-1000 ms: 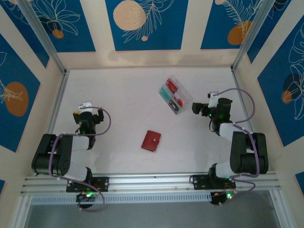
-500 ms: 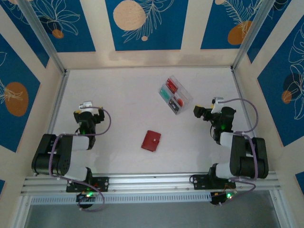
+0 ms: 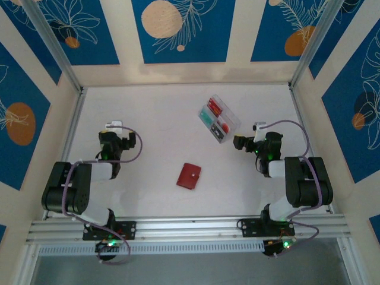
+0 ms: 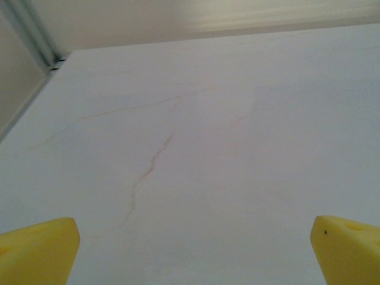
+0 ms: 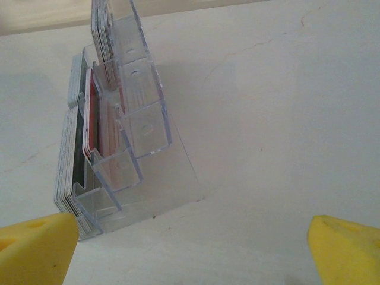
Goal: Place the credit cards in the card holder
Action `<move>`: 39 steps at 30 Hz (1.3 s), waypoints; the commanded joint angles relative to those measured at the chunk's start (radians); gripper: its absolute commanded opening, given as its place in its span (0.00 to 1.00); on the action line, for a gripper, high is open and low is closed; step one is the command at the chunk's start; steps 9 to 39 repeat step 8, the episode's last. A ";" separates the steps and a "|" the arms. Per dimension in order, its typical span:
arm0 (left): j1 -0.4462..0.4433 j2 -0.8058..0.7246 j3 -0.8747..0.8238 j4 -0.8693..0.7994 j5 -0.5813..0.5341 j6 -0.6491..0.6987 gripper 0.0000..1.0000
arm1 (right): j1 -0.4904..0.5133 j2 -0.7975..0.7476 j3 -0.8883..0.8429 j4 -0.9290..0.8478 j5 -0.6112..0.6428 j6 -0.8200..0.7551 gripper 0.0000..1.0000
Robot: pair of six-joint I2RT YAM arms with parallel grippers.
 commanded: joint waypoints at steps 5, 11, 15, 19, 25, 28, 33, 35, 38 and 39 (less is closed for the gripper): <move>0.007 0.044 -0.052 0.108 0.068 0.022 1.00 | 0.007 -0.004 0.021 0.021 0.018 -0.029 0.99; 0.006 0.047 -0.060 0.131 0.068 0.025 1.00 | 0.007 -0.005 0.020 0.021 0.018 -0.029 0.99; 0.006 0.047 -0.060 0.131 0.068 0.025 1.00 | 0.007 -0.005 0.020 0.021 0.018 -0.029 0.99; 0.006 0.047 -0.060 0.131 0.068 0.025 1.00 | 0.007 -0.005 0.020 0.021 0.018 -0.029 0.99; 0.006 0.047 -0.060 0.131 0.068 0.025 1.00 | 0.007 -0.005 0.020 0.021 0.018 -0.029 0.99; 0.006 0.047 -0.060 0.131 0.068 0.025 1.00 | 0.007 -0.005 0.020 0.021 0.018 -0.029 0.99; 0.006 0.047 -0.060 0.131 0.068 0.025 1.00 | 0.007 -0.005 0.020 0.021 0.018 -0.029 0.99; 0.006 0.047 -0.060 0.131 0.068 0.025 1.00 | 0.007 -0.005 0.020 0.021 0.018 -0.029 0.99; 0.006 0.047 -0.060 0.131 0.068 0.025 1.00 | 0.007 -0.005 0.020 0.021 0.018 -0.029 0.99; 0.006 0.047 -0.060 0.131 0.068 0.025 1.00 | 0.007 -0.005 0.020 0.021 0.018 -0.029 0.99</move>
